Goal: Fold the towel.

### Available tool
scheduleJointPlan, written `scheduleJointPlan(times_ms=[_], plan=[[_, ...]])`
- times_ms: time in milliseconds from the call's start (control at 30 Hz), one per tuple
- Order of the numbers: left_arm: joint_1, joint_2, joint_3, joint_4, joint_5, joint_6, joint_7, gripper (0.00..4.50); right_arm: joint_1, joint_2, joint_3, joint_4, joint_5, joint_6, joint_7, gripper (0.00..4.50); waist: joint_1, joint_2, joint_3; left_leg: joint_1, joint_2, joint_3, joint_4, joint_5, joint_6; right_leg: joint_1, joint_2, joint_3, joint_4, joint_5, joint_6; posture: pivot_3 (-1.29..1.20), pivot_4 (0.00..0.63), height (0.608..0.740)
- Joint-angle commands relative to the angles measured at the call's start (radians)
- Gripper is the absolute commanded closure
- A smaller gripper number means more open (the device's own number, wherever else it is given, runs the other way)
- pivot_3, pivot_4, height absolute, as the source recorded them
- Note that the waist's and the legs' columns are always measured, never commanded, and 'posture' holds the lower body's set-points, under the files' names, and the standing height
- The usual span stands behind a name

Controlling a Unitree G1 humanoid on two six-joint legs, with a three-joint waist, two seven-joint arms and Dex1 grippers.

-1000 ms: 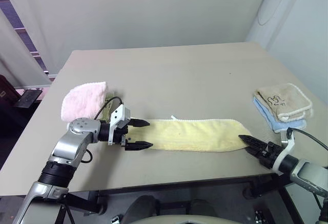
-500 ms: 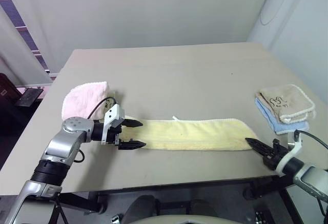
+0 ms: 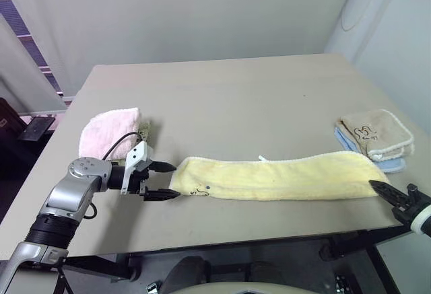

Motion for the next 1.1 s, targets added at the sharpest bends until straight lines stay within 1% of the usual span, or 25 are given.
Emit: scheduleJointPlan(times_ms=[33, 67, 133, 167, 233, 333, 467, 567, 700, 800, 900, 967, 1100], plan=[[-0.018, 0.017, 0.061, -0.066, -0.072, 0.073, -0.005, 0.0, -0.027, -0.052, -0.013, -0.019, -0.023, -0.004, 0.026, 4.46, 0.0, 0.0, 0.0, 0.0, 0.0, 0.0, 0.0, 0.0, 0.0, 0.0, 0.0, 0.0, 0.0, 0.0, 0.0, 0.0, 0.0, 0.74], [-0.02, 0.024, 0.067, -0.081, -0.09, 0.101, -0.013, 0.0, -0.042, -0.061, -0.001, -0.052, 0.0, 0.024, 0.009, 4.46, 0.0, 0.0, 0.0, 0.0, 0.0, 0.0, 0.0, 0.0, 0.0, 0.0, 0.0, 0.0, 0.0, 0.0, 0.0, 0.0, 0.0, 0.74], [-0.021, 0.028, 0.077, -0.104, -0.112, 0.129, -0.019, 0.0, -0.056, -0.079, 0.052, -0.2, 0.037, 0.056, 0.032, 4.46, -0.002, 0.001, 0.0, 0.0, 0.0, 0.0, 0.0, 0.0, 0.0, 0.0, 0.0, 0.0, 0.0, 0.0, 0.0, 0.0, 0.0, 0.74], [-0.024, 0.024, 0.077, -0.106, -0.11, 0.131, -0.012, 0.0, -0.068, -0.083, 0.084, -0.273, 0.053, 0.065, 0.039, 4.46, -0.005, 0.004, 0.0, 0.0, 0.0, 0.0, 0.0, 0.0, 0.0, -0.001, 0.0, 0.0, 0.0, 0.0, 0.0, 0.0, 0.0, 0.74], [-0.025, 0.018, 0.069, -0.101, -0.094, 0.119, -0.005, 0.0, -0.089, -0.087, 0.133, -0.355, 0.091, 0.085, 0.047, 4.46, -0.007, 0.004, 0.0, 0.0, 0.001, 0.0, 0.0, 0.0, 0.0, -0.001, 0.001, 0.0, 0.001, 0.0, 0.0, 0.0, 0.0, 0.74], [-0.022, 0.012, 0.054, -0.094, -0.072, 0.104, 0.002, 0.0, -0.126, -0.1, 0.209, -0.415, 0.114, 0.106, 0.02, 4.46, -0.001, 0.002, 0.0, 0.0, 0.002, 0.0, 0.0, 0.0, 0.0, -0.001, 0.001, -0.001, 0.001, 0.0, 0.0, 0.0, 0.0, 0.74], [-0.021, 0.003, 0.048, -0.106, -0.078, 0.119, 0.005, 0.0, -0.209, -0.084, 0.322, -0.455, 0.219, 0.11, -0.027, 4.46, 0.001, 0.001, 0.001, -0.001, 0.001, 0.0, 0.0, 0.0, 0.001, -0.001, 0.0, -0.001, -0.002, 0.0, 0.0, 0.0, 0.0, 0.74], [-0.03, -0.003, 0.04, -0.095, -0.063, 0.107, 0.005, 0.0, -0.262, -0.056, 0.446, -0.495, 0.234, 0.103, -0.081, 4.46, 0.0, 0.001, 0.001, -0.001, 0.001, 0.0, 0.0, -0.001, 0.001, 0.0, 0.0, -0.001, -0.003, 0.0, 0.0, 0.0, 0.0, 0.74], [-0.044, -0.015, 0.046, -0.095, -0.069, 0.108, 0.003, 0.0, -0.276, 0.027, 0.612, -0.513, 0.121, 0.079, -0.11, 4.46, 0.001, 0.0, 0.001, -0.002, 0.002, 0.0, -0.001, -0.001, 0.001, -0.002, 0.0, -0.001, -0.003, 0.0, 0.0, 0.0, 0.0, 0.74], [-0.053, -0.02, 0.055, -0.102, -0.076, 0.113, 0.008, 0.0, -0.271, 0.09, 0.69, -0.485, 0.048, 0.052, -0.109, 4.46, 0.001, 0.0, 0.001, -0.004, 0.002, 0.0, 0.0, -0.001, 0.001, -0.004, 0.0, -0.002, -0.003, 0.0, 0.0, 0.0, 0.0, 0.74], [-0.051, -0.018, 0.045, -0.102, -0.056, 0.095, 0.01, 0.0, -0.289, 0.158, 0.708, -0.413, -0.031, 0.01, -0.149, 4.46, -0.001, 0.0, 0.0, -0.004, 0.002, 0.0, 0.0, 0.0, 0.001, -0.005, 0.001, -0.002, -0.003, 0.001, 0.0, 0.0, 0.0, 0.74], [-0.05, -0.018, 0.041, -0.101, -0.047, 0.085, 0.013, 0.0, -0.29, 0.174, 0.703, -0.398, -0.055, 0.0, -0.144, 4.46, 0.0, 0.0, 0.0, -0.004, 0.001, 0.0, 0.001, 0.0, 0.001, -0.005, 0.001, -0.002, -0.003, 0.002, 0.001, 0.0, 0.0, 0.74], [-0.051, -0.021, 0.044, -0.111, -0.063, 0.108, 0.011, 0.0, -0.246, 0.136, 0.741, -0.461, -0.227, -0.113, -0.056, 4.46, 0.003, 0.0, 0.0, -0.003, 0.001, 0.0, 0.001, 0.0, 0.001, -0.006, 0.001, -0.002, -0.003, 0.002, 0.001, 0.0, 0.0, 0.74]])
